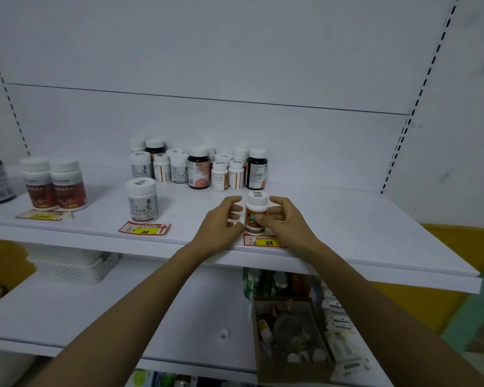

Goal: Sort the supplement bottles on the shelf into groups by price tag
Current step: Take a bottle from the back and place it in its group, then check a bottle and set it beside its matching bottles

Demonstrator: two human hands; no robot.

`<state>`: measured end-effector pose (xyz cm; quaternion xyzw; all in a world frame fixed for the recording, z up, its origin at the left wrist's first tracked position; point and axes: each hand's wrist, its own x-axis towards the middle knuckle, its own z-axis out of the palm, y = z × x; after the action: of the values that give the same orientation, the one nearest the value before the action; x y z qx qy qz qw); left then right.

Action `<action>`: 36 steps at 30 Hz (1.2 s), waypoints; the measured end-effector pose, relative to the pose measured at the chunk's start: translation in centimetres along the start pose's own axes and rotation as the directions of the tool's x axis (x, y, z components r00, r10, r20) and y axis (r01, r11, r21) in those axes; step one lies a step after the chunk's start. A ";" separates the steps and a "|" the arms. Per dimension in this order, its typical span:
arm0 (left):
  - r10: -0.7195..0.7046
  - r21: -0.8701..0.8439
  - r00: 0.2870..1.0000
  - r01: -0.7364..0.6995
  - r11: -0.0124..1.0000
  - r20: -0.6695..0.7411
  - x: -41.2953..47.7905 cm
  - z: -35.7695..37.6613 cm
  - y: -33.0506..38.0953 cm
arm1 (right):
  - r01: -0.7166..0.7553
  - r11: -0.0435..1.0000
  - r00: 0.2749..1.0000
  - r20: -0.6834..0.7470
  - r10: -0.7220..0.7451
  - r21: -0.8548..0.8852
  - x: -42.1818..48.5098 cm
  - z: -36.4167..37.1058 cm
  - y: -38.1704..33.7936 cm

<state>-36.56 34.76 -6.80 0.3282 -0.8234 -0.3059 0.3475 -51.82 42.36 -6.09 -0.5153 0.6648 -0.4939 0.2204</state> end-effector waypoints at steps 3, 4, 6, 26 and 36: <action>0.079 0.079 0.995 -0.075 0.994 -0.055 0.5 -1.2 1.2 | 0.093 0.996 0.991 -0.099 -0.093 -0.007 0.8 -0.3 -2.3; 0.114 0.115 0.991 -0.106 0.988 -0.066 0.7 -1.8 1.7 | 0.144 0.990 0.981 -0.129 -0.143 -0.007 1.1 -0.2 -3.4; 0.176 0.185 0.980 -0.157 0.970 -0.091 1.5 -3.6 2.6 | 0.219 0.976 0.965 -0.144 -0.218 -0.005 1.8 0.2 -5.9; -0.090 0.542 0.991 0.021 0.840 0.100 13.4 -18.2 -4.2 | 0.153 0.889 0.988 0.083 -0.130 -0.431 17.7 8.9 -13.3; -0.044 0.640 0.969 -0.125 0.758 0.242 18.1 -19.4 -8.5 | 0.016 0.781 1.000 0.006 -0.016 -0.624 23.7 13.8 -11.1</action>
<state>-28.62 10.68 4.74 0.3704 -0.9212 -0.0309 0.1151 -44.43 15.25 3.09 -0.5650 0.7862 -0.2482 0.0333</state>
